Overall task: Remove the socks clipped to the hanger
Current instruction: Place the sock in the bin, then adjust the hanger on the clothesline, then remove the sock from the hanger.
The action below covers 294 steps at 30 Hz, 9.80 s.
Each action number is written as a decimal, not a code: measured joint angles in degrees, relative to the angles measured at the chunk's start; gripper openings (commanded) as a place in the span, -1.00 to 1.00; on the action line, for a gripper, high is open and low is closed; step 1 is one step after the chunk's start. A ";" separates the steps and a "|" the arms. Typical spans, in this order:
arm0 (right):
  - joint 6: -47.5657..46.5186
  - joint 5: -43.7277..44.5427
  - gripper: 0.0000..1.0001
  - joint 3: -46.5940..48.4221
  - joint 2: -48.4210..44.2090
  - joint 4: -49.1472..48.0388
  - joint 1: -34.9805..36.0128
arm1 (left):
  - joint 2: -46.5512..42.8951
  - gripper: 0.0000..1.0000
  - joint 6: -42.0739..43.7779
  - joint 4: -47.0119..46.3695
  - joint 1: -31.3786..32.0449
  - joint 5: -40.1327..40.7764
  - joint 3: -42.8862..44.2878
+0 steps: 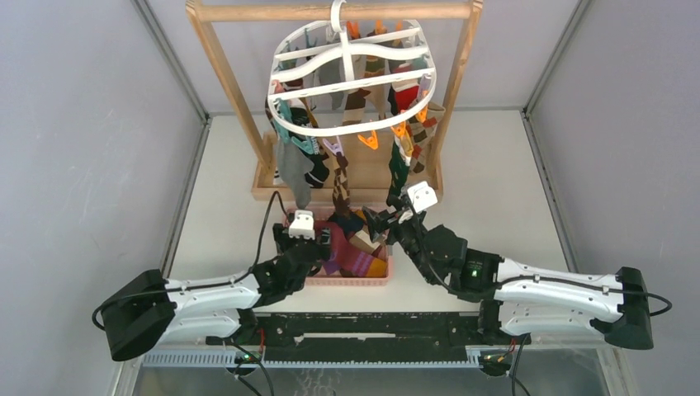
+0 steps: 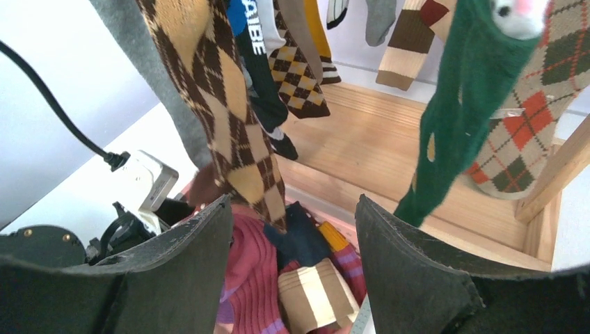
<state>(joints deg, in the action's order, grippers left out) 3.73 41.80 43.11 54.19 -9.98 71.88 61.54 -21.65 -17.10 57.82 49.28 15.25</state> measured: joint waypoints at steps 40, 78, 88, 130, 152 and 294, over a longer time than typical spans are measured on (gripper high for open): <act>-11.72 -4.46 0.40 10.14 25.40 -26.69 1.16 | -17.68 1.00 -1.11 0.24 0.83 3.54 -6.91; 10.78 -25.20 -0.87 0.74 5.75 -16.00 -36.09 | -11.80 0.99 -0.85 -4.72 0.94 2.51 -6.78; 19.76 -36.22 -0.86 3.06 9.20 -13.94 -53.46 | -12.96 1.00 -0.83 -4.02 0.94 2.38 -6.78; 13.92 -20.37 0.29 -7.76 -18.18 9.86 -32.30 | -3.63 0.99 0.17 -4.72 0.94 2.58 -3.23; 2.51 -15.13 0.46 -5.49 7.58 -6.86 -9.49 | -13.40 0.99 0.70 1.88 2.16 4.17 -0.55; 11.21 -45.31 -0.58 5.55 6.64 1.53 -24.65 | -14.38 0.99 5.60 -14.08 5.70 -34.34 -0.70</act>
<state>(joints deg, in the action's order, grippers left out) 14.94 -3.51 48.66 60.84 -8.45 47.22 47.16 -16.05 -31.18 63.53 14.94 14.55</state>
